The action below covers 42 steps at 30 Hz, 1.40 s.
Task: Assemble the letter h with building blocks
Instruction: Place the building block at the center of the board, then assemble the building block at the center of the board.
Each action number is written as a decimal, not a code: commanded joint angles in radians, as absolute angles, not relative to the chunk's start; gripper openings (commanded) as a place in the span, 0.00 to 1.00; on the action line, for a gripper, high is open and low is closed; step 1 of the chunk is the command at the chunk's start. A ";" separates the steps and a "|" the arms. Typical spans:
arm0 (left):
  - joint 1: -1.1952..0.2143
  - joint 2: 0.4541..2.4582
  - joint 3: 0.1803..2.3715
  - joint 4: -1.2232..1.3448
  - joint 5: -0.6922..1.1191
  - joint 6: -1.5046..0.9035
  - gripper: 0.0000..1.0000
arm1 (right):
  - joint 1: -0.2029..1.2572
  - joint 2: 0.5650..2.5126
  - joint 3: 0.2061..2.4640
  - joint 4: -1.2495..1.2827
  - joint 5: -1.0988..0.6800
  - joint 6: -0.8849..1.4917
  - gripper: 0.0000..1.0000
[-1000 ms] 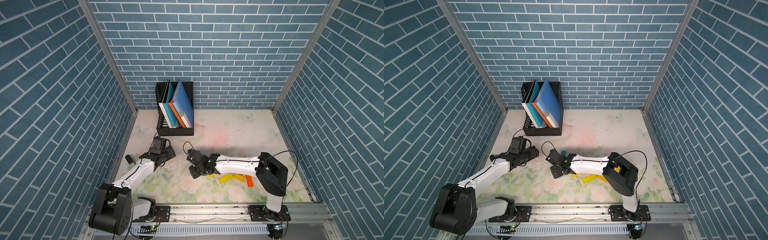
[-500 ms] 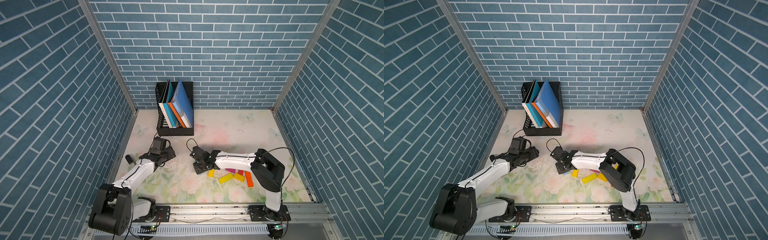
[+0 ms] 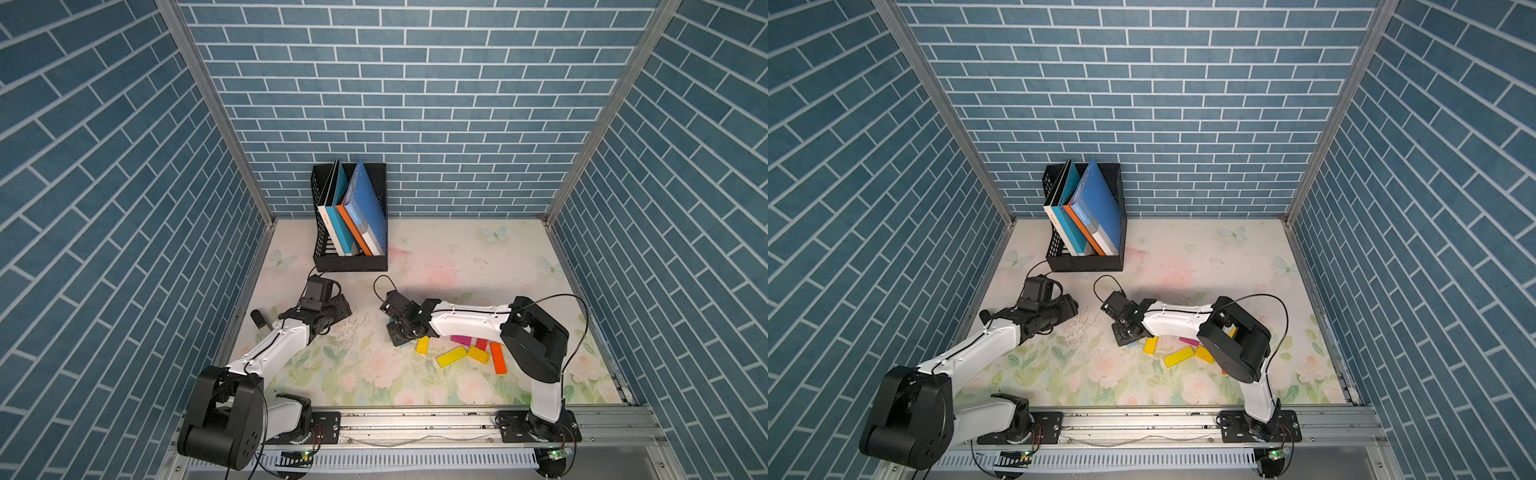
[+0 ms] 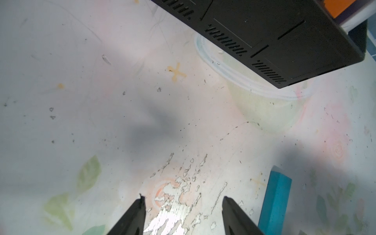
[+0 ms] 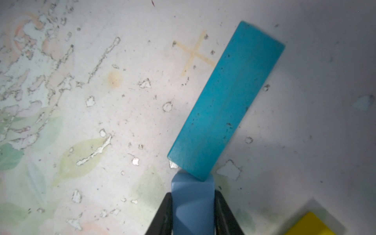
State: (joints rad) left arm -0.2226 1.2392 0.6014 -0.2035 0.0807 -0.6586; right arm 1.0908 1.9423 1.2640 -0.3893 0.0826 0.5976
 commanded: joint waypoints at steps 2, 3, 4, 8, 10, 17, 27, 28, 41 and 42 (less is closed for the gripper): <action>-0.217 1.236 0.583 -0.204 0.083 -0.658 0.65 | 1.115 1.913 1.247 -0.401 0.065 0.590 0.05; -0.218 1.235 0.582 -0.203 0.081 -0.660 0.65 | 1.120 1.910 1.244 -0.395 0.060 0.590 0.05; -0.218 1.235 0.580 -0.203 0.079 -0.660 0.65 | 1.122 1.911 1.244 -0.394 0.058 0.590 0.08; -0.218 1.236 0.576 -0.198 0.084 -0.670 0.66 | 1.124 1.911 1.234 -0.418 0.092 0.605 0.49; -0.218 1.234 0.575 -0.201 0.085 -0.671 0.66 | 1.126 1.883 1.200 -0.416 0.107 0.615 0.62; -0.218 1.236 0.575 -0.200 0.084 -0.672 0.67 | 1.123 1.742 1.064 -0.442 0.190 0.667 0.67; -0.218 1.224 0.578 -0.208 0.077 -0.678 0.67 | 1.114 1.667 1.053 -0.376 0.098 0.738 0.73; -0.217 1.219 0.579 -0.210 0.071 -0.678 0.67 | 1.114 1.671 1.059 -0.380 0.091 0.779 0.77; -0.218 1.236 0.640 -0.242 0.046 -0.677 0.72 | 1.117 1.880 1.343 -0.655 0.228 1.137 0.91; -0.216 1.238 0.644 -0.247 0.049 -0.671 0.72 | 1.117 1.895 1.349 -0.651 0.215 1.138 0.91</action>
State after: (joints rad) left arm -0.2226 1.2243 0.6109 -0.2188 0.0605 -0.6899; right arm 1.1183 1.8454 1.3231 -0.5419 0.1925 1.0523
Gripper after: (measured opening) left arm 0.715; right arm 0.909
